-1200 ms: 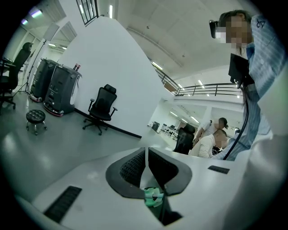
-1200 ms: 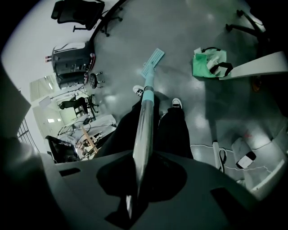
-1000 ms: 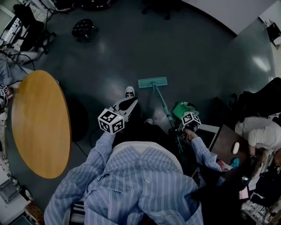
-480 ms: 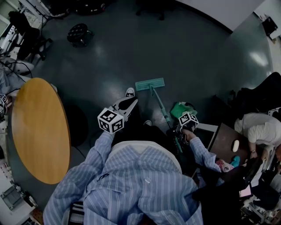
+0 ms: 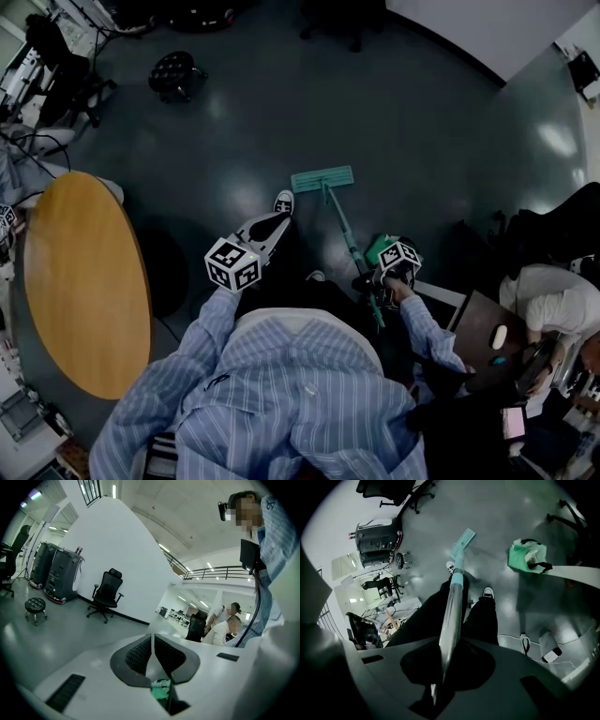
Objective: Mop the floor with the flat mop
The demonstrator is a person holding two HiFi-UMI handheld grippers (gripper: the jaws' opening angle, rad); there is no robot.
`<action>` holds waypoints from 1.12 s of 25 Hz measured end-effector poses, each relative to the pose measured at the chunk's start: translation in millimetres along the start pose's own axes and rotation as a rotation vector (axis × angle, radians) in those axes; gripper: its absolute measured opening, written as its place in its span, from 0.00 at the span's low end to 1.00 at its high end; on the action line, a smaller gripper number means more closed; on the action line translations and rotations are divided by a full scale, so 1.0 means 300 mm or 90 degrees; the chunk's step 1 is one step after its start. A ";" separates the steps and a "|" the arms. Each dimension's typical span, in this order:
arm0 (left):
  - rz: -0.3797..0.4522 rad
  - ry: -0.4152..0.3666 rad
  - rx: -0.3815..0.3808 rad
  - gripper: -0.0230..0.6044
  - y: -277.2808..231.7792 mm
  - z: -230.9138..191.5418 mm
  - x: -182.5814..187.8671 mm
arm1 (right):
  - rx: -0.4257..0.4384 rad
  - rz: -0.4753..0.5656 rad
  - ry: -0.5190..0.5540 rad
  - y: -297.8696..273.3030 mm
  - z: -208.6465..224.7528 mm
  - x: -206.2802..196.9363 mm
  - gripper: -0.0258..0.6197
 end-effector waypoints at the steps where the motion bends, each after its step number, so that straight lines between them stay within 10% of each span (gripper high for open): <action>1: -0.004 0.004 0.002 0.08 -0.012 -0.033 0.002 | 0.000 0.001 0.000 -0.005 -0.027 0.038 0.13; 28: -0.045 0.101 0.096 0.08 -0.293 -0.986 0.320 | -0.043 0.037 0.043 -0.063 -1.012 1.379 0.13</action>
Point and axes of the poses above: the fingertips, and each gripper's own axes: y backward along the fingers, z to its right, x out of its top, the point moved 7 cm from there along y, backward along the fingers, and after that the axes turned 6 degrees about z, right-handed, at the moved point
